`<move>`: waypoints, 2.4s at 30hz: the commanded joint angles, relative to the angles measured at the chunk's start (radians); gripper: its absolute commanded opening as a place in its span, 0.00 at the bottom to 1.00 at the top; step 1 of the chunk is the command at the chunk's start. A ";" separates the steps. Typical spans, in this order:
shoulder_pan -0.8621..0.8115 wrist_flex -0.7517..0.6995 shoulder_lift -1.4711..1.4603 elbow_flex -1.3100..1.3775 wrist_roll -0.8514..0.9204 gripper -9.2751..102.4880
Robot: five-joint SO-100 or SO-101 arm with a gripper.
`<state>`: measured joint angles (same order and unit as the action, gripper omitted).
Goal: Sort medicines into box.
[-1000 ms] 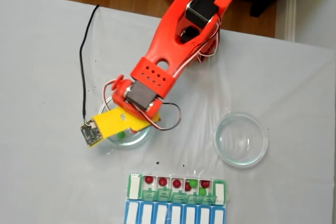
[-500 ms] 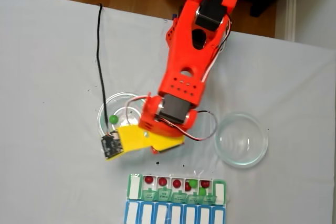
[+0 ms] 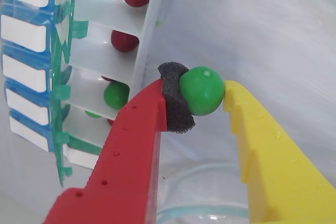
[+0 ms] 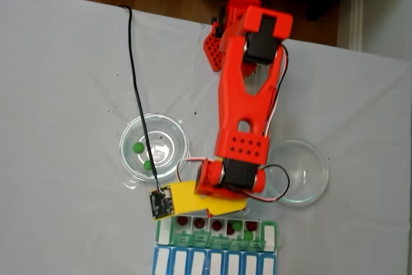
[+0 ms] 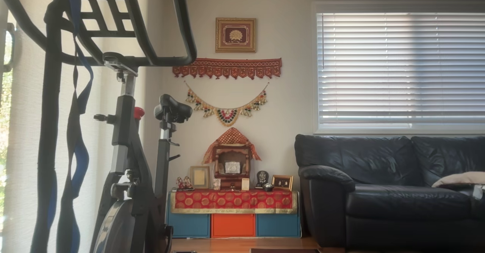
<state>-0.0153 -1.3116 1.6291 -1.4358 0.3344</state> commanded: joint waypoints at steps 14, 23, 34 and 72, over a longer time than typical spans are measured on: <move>0.048 -0.011 -0.169 0.397 -0.078 0.09; 0.057 -0.029 -0.239 0.531 -0.124 0.09; 0.057 -0.253 -0.414 0.831 -0.140 0.22; -0.213 -0.333 0.204 0.201 0.288 0.09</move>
<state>-0.1948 -1.6628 1.6797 -1.1904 0.5676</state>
